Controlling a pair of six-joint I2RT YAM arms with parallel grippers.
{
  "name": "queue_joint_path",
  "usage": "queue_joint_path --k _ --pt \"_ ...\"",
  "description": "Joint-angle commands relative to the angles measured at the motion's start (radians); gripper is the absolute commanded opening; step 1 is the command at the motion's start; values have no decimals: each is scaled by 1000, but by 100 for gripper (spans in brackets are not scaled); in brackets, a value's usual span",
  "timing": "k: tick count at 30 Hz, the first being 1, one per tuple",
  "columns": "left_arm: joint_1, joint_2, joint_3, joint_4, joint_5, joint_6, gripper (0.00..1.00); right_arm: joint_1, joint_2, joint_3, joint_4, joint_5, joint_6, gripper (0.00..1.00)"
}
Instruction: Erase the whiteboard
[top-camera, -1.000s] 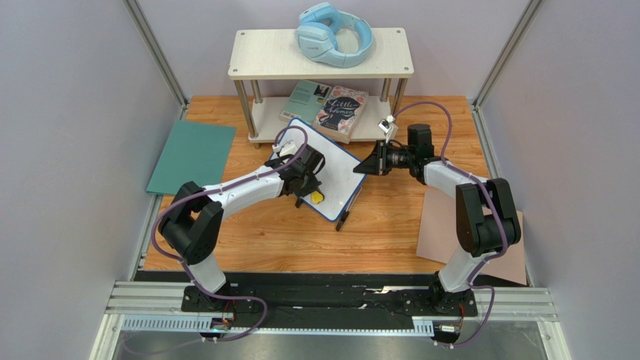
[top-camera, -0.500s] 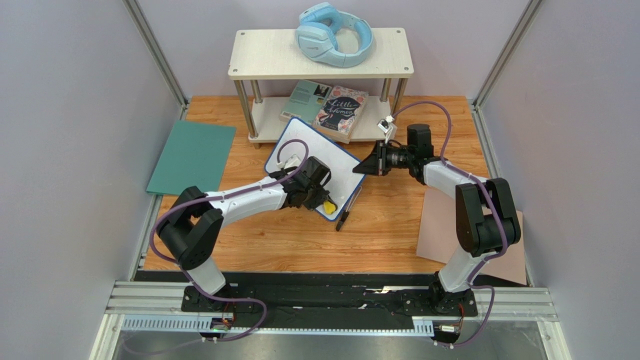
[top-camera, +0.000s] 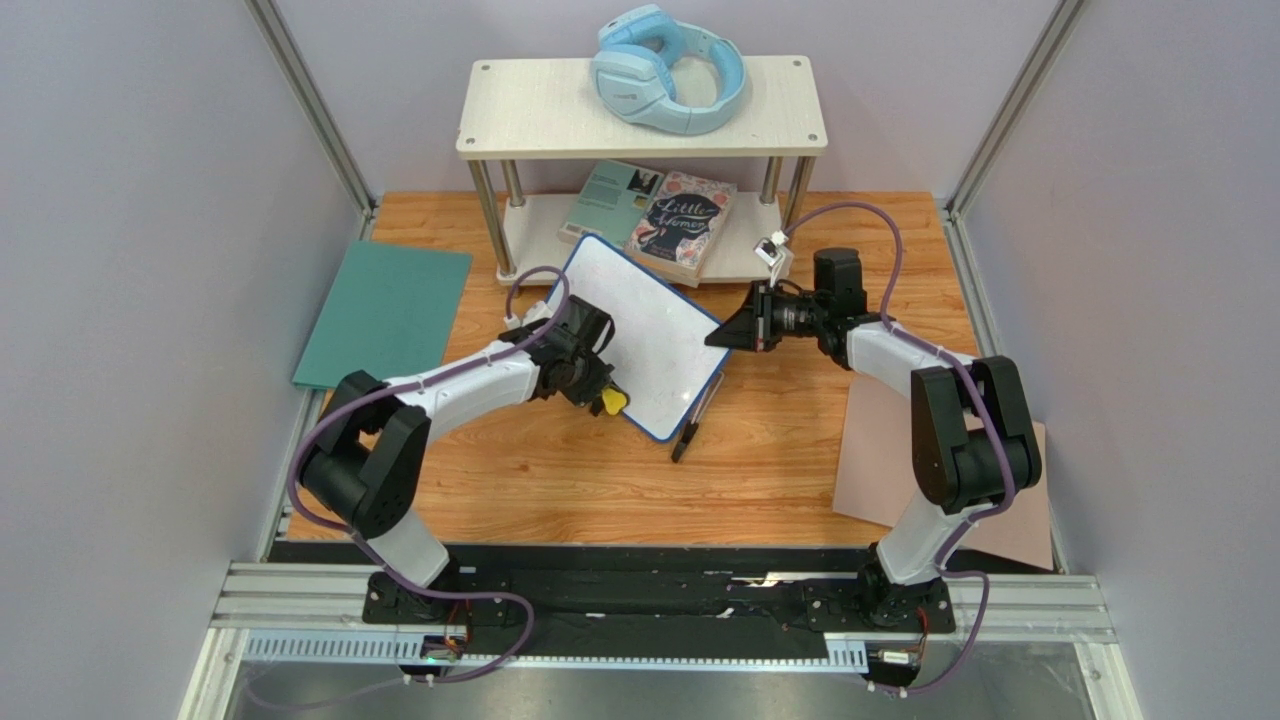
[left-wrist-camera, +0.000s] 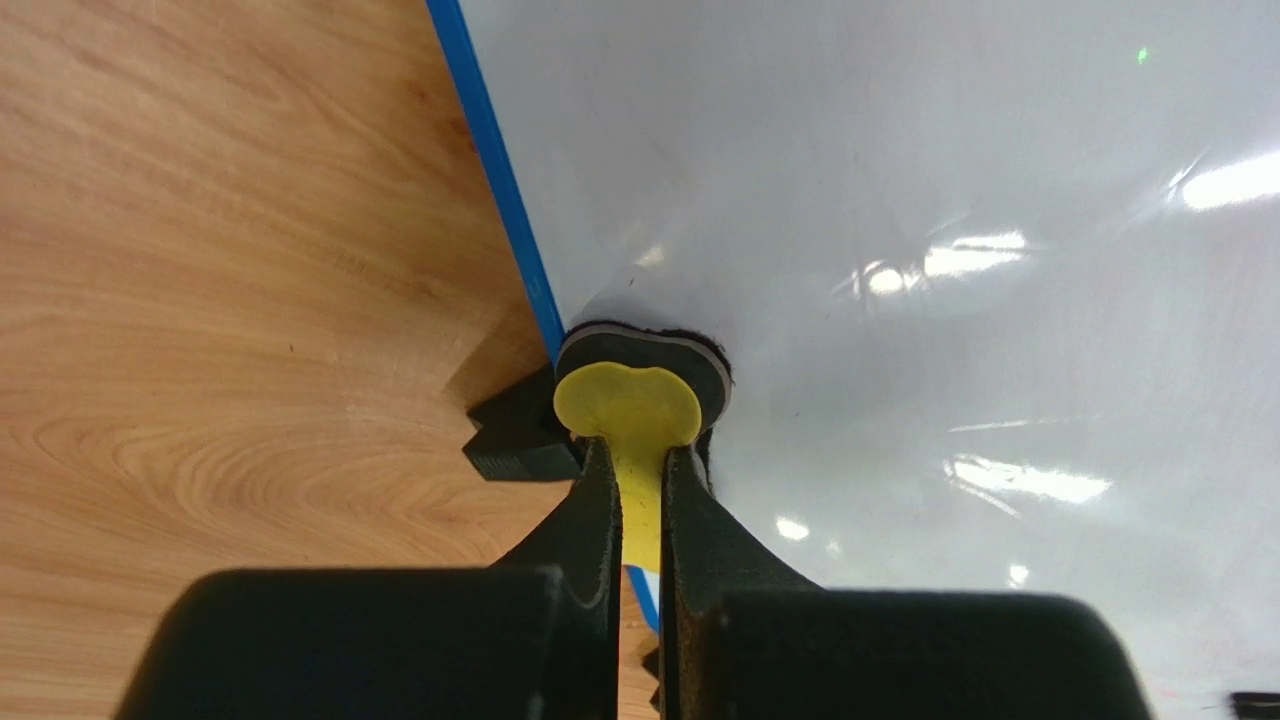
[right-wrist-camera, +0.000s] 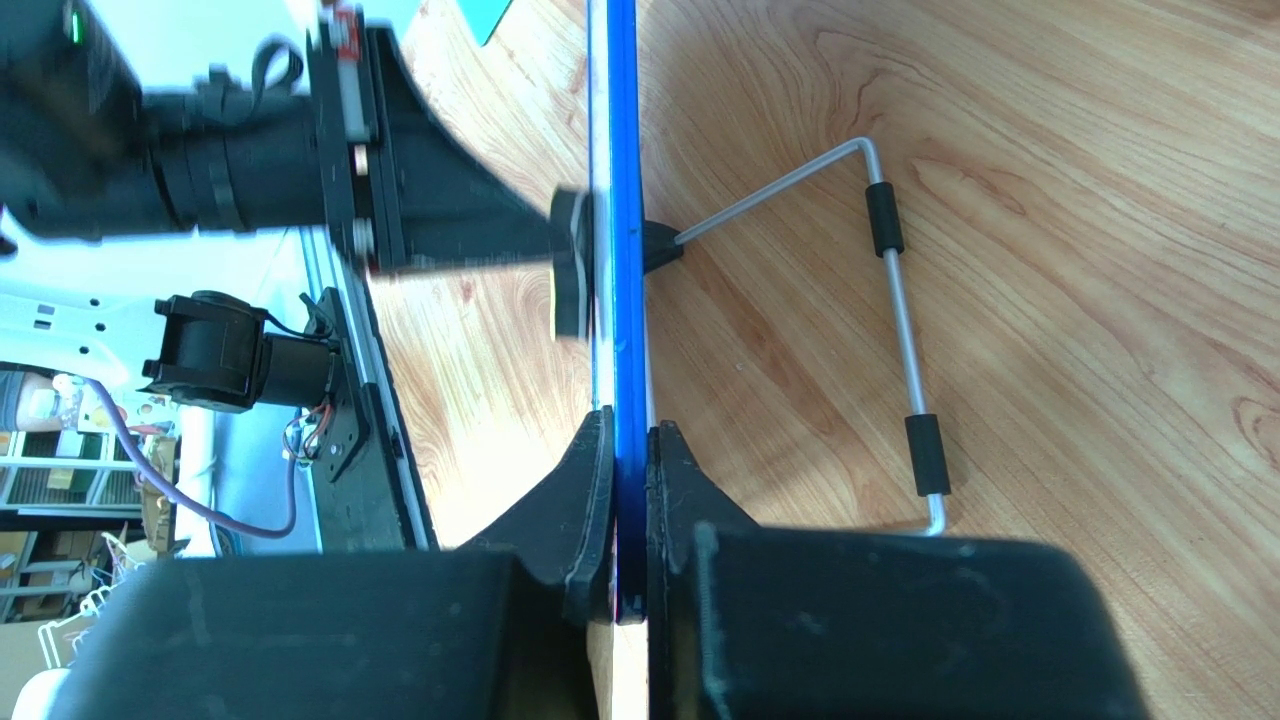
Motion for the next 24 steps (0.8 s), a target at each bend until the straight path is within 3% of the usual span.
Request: queue_joint_path --k 1,14,24 --pt "79 30 87 32 -31 96 0 22 35 -23 -45 142 -106 0" --pt "179 124 319 -35 -13 311 0 24 43 -21 -51 142 -114 0" --pt "206 260 622 -74 102 514 0 24 46 -17 -57 143 -117 0"
